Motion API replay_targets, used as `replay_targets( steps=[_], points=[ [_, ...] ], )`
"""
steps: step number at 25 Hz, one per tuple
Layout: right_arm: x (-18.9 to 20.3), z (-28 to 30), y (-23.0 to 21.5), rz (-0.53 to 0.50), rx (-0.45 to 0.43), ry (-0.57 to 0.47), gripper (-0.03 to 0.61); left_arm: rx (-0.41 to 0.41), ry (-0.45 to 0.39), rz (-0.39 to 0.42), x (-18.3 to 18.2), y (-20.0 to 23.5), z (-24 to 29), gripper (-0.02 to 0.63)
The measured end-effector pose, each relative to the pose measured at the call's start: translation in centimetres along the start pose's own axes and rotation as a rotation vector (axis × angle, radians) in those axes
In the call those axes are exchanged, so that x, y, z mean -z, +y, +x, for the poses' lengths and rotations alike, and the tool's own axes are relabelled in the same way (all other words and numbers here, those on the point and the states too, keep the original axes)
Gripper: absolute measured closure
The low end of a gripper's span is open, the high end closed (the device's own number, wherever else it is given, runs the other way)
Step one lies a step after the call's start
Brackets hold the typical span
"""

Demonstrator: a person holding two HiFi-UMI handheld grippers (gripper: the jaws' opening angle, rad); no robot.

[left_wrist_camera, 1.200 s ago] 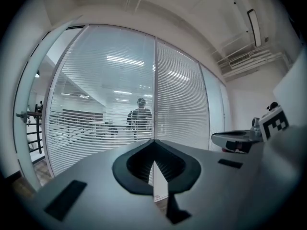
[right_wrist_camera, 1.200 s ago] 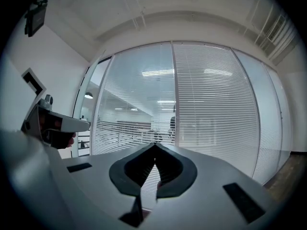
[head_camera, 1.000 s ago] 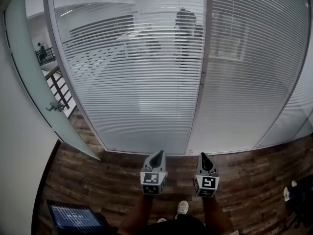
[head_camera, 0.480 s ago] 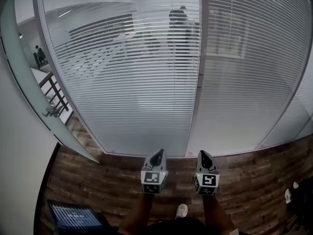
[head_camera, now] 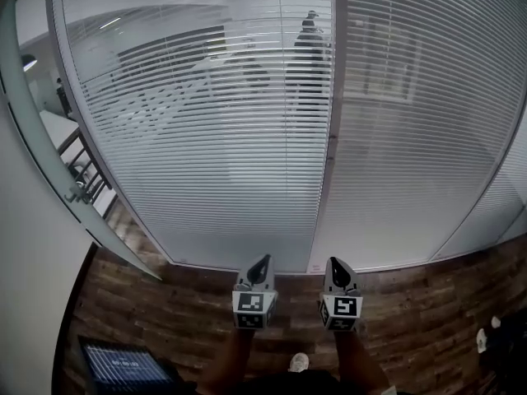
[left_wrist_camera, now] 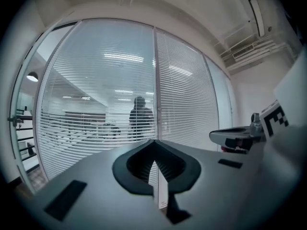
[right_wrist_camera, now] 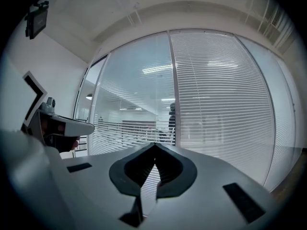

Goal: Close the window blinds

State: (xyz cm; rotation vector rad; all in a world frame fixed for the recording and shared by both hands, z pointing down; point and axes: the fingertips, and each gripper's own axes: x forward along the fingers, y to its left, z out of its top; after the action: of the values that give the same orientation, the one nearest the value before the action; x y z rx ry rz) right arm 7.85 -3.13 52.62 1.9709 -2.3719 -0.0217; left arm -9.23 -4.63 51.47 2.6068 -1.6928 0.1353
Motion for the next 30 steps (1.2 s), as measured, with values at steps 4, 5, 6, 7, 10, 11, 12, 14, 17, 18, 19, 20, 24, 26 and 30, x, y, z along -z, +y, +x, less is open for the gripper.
replay_targets(
  steps=[4, 5, 6, 7, 10, 11, 12, 14, 17, 18, 19, 20, 24, 26, 30],
  points=[
    [-1.9, 1.0, -0.8, -0.010, -0.013, -0.009, 0.575, 0.000, 0.009, 0.001, -1.5, -0.5, 1.3, 0.620],
    [-1.9, 1.3, -1.1, -0.014, -0.017, -0.010, 0.575, -0.004, 0.017, 0.002, -1.4, -0.5, 1.7, 0.620],
    [-1.8, 1.6, -1.4, -0.018, -0.020, -0.010, 0.575, -0.005, 0.019, 0.006, -1.2, -0.7, 2.3, 0.620],
    [-1.6, 1.9, -1.8, -0.019, -0.020, -0.007, 0.575, -0.003, 0.020, 0.010, -1.2, -0.9, 2.8, 0.620],
    [-1.8, 2.5, -2.6, 0.011, -0.029, -0.012, 0.575, 0.006, 0.036, 0.016, -1.1, -1.8, 4.2, 0.620],
    [-1.9, 2.8, -2.9, 0.028, -0.034, -0.020, 0.575, 0.009, 0.033, 0.019, -1.2, -2.2, 4.7, 0.620],
    [-2.1, 3.1, -3.4, 0.041, -0.038, -0.025, 0.575, 0.014, 0.027, 0.021, -1.3, -2.7, 5.2, 0.620],
    [-2.2, 3.7, -4.2, 0.050, -0.038, -0.022, 0.575, 0.021, 0.025, 0.021, -1.5, -3.4, 6.1, 0.620],
    [-2.2, 4.8, -5.1, 0.037, -0.049, -0.023, 0.575, 0.024, 0.025, 0.023, -2.1, -4.0, 7.3, 0.620],
    [-2.2, 5.1, -5.3, 0.035, -0.051, -0.025, 0.575, 0.024, 0.018, 0.023, -2.4, -4.0, 7.6, 0.620],
    [-2.1, 5.4, -5.5, 0.035, -0.052, -0.025, 0.575, 0.022, 0.012, 0.027, -2.7, -4.0, 7.9, 0.620],
    [-2.1, 5.6, -5.7, 0.036, -0.050, -0.024, 0.575, 0.019, 0.010, 0.038, -3.0, -3.9, 8.1, 0.620],
    [-2.2, 6.4, -6.0, 0.035, -0.050, -0.023, 0.575, -0.010, 0.000, 0.036, -2.3, -2.9, 9.1, 0.620],
    [-2.5, 6.9, -6.3, 0.034, -0.040, -0.021, 0.575, -0.016, -0.006, 0.032, -2.2, -2.6, 9.7, 0.620],
    [-2.2, 8.5, -6.8, 0.035, -0.028, -0.014, 0.575, -0.003, 0.017, 0.032, -3.2, -2.3, 11.0, 0.620]
  ],
)
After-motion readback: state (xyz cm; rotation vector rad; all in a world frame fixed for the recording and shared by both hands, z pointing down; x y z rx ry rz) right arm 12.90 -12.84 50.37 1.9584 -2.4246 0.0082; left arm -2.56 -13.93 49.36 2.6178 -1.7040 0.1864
